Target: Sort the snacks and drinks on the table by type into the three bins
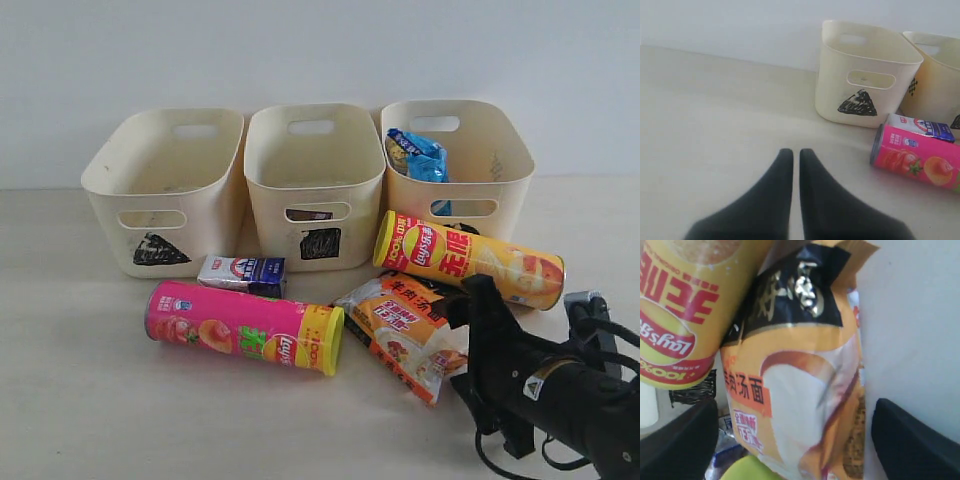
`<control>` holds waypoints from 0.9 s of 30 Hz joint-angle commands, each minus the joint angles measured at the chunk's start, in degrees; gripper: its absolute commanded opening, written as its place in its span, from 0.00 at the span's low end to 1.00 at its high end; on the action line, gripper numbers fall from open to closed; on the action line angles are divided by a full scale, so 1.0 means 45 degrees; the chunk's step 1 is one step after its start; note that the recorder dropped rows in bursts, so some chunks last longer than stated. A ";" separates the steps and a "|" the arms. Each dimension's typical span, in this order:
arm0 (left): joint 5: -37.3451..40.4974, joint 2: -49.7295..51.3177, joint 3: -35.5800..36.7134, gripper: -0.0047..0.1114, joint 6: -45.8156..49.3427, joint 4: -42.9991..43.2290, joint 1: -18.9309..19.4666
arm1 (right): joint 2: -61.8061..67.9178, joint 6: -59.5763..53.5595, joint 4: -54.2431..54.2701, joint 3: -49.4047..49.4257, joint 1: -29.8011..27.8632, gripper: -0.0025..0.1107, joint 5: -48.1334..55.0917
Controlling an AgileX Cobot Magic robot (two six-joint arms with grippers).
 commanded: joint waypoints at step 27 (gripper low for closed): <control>-0.0072 -0.0048 0.0050 0.08 0.0007 -0.0101 -0.0038 | 0.1000 -0.1028 -0.0235 -0.0741 -0.0147 0.02 0.0297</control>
